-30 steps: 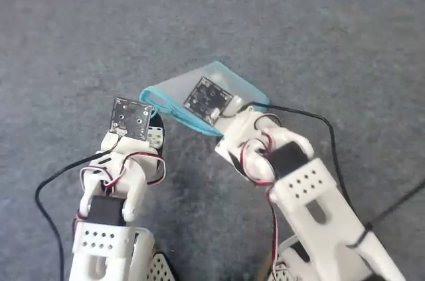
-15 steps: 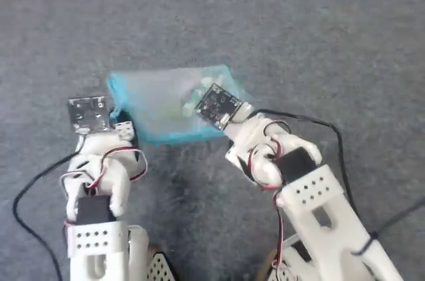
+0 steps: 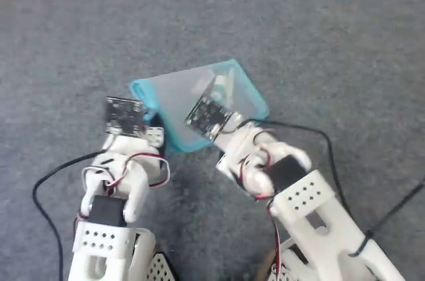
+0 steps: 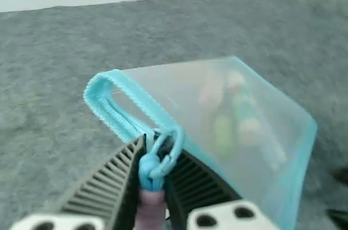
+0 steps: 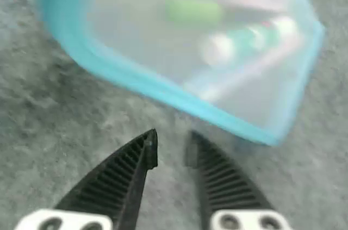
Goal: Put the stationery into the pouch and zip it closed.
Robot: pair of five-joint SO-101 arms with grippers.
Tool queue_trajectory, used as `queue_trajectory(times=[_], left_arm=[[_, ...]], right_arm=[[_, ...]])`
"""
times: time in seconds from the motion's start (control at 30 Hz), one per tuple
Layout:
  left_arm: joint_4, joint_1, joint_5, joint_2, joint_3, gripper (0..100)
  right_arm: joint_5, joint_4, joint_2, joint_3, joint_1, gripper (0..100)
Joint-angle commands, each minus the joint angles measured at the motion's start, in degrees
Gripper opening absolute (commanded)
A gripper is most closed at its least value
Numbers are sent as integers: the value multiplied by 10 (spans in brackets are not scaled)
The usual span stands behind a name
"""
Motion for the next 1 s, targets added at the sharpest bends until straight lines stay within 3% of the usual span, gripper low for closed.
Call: queue_trajectory(times=[0.0, 0.13, 0.3, 0.67, 0.97], left_arm=[[40, 33, -18, -2, -63, 12], [77, 69, -18, -1, -93, 12], [78, 105, -18, 2, -95, 12], [87, 103, -20, 2, -95, 11], [90, 75, -20, 2, -96, 11]], right_arm=[[-28, -58, -20, 13, 10, 221], [-74, -87, -21, 21, 56, 227], [-54, -132, -21, 64, 7, 228], [-50, -153, -15, 68, -26, 267], [-12, -90, -60, 84, -61, 263]])
